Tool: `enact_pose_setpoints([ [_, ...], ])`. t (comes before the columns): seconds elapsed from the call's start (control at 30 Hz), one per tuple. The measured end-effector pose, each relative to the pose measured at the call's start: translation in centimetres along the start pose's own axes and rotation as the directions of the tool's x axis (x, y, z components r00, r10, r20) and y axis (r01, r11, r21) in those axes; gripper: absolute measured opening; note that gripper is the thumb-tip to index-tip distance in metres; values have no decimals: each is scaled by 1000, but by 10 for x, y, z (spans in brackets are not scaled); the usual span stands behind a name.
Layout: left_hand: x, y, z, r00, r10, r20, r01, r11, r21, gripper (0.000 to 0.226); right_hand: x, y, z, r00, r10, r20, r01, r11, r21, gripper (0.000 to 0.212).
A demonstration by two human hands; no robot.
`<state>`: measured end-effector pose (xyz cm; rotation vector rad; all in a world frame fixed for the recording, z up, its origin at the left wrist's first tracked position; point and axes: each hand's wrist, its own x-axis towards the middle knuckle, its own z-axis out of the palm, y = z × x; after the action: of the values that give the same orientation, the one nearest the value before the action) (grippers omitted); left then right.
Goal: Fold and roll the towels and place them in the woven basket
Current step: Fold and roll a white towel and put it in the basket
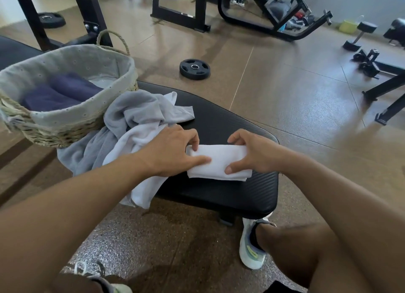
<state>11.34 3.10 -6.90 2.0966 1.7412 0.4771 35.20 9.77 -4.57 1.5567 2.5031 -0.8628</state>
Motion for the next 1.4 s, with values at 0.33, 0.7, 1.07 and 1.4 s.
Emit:
enact_pose_setpoints([
  [0.33,-2,5,-2,978,-1,209,-5,1000,29,52,0,6,-7,990,-14,137,-5,991,134,46],
  [0.7,-34,32,-4,961,-272,46,261,841,-475,59,-8,-44,-13,988,-10,-153,151,250,956,69],
  [1.07,-57,-1,-53,825,-482,-295,141,681,-719,31,-4,-115,25,951,-201,-235,309,589,746,55],
  [1.4,-79,-41,-91,586,-671,-455,17,571,-821,24,13,-178,50,928,-295,-226,366,616,698,44],
])
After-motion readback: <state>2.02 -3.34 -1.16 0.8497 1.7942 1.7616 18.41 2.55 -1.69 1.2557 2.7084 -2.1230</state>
